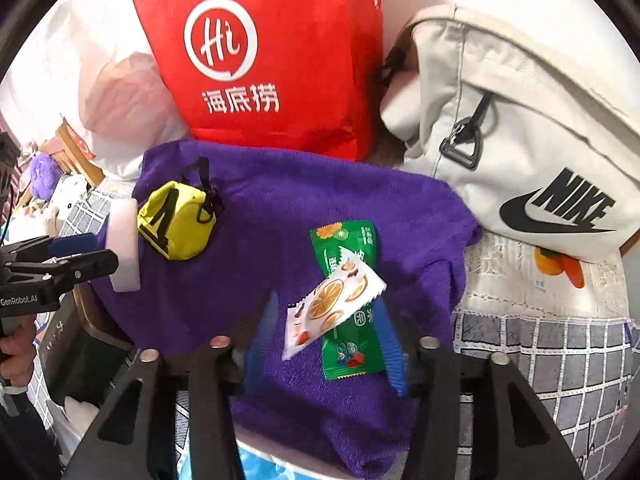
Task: Organize soft objects
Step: 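Move both open tools back toward the remaining items on the bed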
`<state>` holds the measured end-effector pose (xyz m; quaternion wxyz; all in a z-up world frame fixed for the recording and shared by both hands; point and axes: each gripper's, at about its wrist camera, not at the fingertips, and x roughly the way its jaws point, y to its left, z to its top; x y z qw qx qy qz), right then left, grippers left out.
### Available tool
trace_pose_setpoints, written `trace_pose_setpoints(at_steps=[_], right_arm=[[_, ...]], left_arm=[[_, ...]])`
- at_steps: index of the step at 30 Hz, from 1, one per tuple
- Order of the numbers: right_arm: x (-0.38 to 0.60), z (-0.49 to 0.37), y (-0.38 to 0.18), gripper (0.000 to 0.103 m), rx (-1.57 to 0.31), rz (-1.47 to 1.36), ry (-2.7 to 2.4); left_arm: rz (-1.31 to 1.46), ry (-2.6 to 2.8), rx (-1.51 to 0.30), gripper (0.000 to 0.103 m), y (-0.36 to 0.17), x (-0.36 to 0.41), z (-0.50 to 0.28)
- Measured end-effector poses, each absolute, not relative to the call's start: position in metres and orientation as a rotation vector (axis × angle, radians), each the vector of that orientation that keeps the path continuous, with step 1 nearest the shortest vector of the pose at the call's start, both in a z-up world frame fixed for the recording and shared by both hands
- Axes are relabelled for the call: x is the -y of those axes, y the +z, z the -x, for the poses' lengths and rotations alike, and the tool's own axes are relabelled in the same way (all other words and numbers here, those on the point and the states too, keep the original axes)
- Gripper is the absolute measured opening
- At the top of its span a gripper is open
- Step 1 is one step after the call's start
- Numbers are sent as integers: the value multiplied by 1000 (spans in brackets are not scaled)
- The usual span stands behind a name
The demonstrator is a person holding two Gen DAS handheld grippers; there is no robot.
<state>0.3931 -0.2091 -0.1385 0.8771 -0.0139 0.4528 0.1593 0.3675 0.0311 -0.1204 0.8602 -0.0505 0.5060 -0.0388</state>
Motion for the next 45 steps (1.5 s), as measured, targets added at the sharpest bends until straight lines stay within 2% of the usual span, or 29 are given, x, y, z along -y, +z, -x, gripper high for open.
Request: trace_pose_setpoints(at_steps=[3,19,28,30,37,45], right_arm=[[209,-382,-126,62,-923,36,321],[205,-267,-85,63,-850,-55,348],[198,-190,-87,63,-832,-64,394],[196,-176,-92,60,-842,-64,406],[182,-138,-119,37,-888,-19,465],[153,-115,-149,35,-931,49,515]], left_arm=[[103,-73,-1048,74,-113,-34,-359],[136,-63,-888,74,-58,-53,-267],[215,6,-926,74,-69,-67,-217],[212,20,-933,74,-76,-67,-206],[181,56,-957,74,-95,-65,-180],[199,21,-969,74,-107,-63,-159]])
